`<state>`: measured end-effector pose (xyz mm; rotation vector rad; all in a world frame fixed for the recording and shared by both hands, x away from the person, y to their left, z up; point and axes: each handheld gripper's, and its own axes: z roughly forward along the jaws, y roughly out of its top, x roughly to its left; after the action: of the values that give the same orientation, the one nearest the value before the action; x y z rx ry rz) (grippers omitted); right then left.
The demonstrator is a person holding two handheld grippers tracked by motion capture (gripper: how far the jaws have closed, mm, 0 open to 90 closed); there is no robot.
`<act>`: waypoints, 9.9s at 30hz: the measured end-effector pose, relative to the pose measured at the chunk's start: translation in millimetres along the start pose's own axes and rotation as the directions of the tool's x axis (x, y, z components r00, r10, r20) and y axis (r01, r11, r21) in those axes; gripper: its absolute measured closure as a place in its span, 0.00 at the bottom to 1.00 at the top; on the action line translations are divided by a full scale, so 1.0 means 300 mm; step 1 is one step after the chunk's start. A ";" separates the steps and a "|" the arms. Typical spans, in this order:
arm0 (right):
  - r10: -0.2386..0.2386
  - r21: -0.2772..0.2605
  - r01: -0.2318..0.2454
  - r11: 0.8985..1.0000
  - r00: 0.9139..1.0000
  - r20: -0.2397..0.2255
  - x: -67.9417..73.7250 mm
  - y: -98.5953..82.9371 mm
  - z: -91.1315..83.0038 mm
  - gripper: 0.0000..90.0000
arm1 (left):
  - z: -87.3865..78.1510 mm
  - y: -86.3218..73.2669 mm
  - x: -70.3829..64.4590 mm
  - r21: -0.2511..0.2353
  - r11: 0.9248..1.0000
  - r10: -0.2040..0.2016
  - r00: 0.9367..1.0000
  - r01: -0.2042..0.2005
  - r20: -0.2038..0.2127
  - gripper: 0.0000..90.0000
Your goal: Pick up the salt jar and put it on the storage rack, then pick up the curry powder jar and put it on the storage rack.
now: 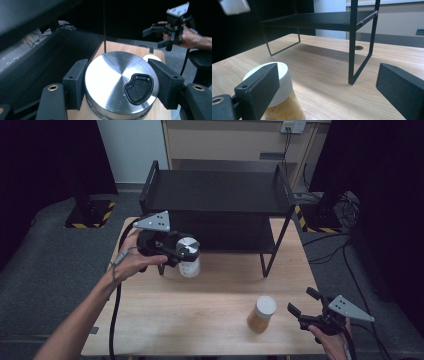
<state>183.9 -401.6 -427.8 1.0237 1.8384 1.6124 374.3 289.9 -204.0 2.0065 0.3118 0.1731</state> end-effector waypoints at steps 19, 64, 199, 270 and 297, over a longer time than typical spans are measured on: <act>0.035 -0.015 -0.034 0.999 0.999 0.010 -0.013 -0.015 -0.010 0.06 | -0.129 0.265 0.069 -0.026 1.000 0.017 1.000 -0.018 -0.017 0.37; 0.048 -0.037 -0.047 0.998 0.999 0.009 -0.013 -0.022 -0.026 0.06 | -0.016 0.363 0.311 -0.093 0.977 -0.211 0.920 0.190 -0.331 0.36; -0.012 -0.019 0.013 1.000 1.000 0.021 0.043 -0.009 -0.042 0.07 | -0.082 -0.781 -0.369 -0.195 0.973 -0.199 0.881 0.125 -0.429 0.02; -0.009 -0.041 0.012 0.999 0.999 0.050 0.052 -0.021 -0.072 0.07 | -0.072 -0.800 -0.333 -0.247 0.955 -0.256 0.880 0.166 -0.400 0.02; -0.047 0.047 0.054 0.997 0.990 -0.136 -0.016 0.179 -0.117 0.02 | -0.087 -0.818 -0.327 -0.262 0.950 -0.264 0.883 0.168 -0.389 0.01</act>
<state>171.5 -425.7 -369.5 0.9007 1.9874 1.6484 238.7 385.7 -411.4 1.6832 0.7581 0.4809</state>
